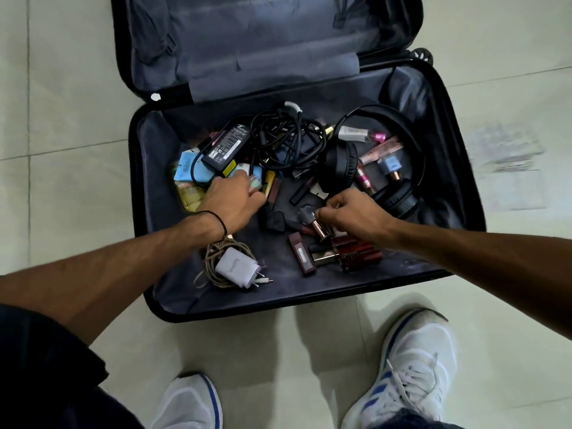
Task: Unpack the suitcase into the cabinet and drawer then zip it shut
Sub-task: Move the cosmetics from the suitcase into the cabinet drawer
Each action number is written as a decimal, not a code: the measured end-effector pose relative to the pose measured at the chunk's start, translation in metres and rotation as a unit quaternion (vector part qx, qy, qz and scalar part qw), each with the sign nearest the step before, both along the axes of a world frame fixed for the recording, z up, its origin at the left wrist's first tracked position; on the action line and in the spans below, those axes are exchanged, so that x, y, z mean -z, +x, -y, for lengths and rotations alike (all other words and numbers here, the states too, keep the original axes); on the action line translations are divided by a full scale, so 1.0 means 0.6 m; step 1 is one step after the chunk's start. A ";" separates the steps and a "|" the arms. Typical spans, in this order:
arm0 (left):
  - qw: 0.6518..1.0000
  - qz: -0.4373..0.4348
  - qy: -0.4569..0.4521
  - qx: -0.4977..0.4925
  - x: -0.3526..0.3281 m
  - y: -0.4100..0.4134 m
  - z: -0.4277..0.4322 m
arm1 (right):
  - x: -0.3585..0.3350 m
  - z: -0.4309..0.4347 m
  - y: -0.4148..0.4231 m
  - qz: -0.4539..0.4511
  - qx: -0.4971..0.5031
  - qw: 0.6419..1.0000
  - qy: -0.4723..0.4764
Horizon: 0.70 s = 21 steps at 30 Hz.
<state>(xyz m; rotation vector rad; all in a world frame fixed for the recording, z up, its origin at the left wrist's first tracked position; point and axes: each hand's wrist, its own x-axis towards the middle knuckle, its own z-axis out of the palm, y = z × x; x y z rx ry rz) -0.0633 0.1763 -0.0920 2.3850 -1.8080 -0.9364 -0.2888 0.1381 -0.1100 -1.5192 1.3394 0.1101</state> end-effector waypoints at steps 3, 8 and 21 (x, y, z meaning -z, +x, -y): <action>0.990 -0.123 -0.008 -0.067 0.005 -0.025 0.001 | -0.015 -0.003 -0.006 -0.030 -0.011 0.999 -0.036; 0.976 -0.199 -0.069 -0.058 -0.009 -0.070 -0.002 | -0.032 -0.002 -0.020 -0.026 0.086 0.990 -0.106; 0.954 -0.260 -0.119 -0.089 -0.037 -0.134 0.017 | -0.026 0.163 -0.069 -0.215 -0.077 0.965 -0.133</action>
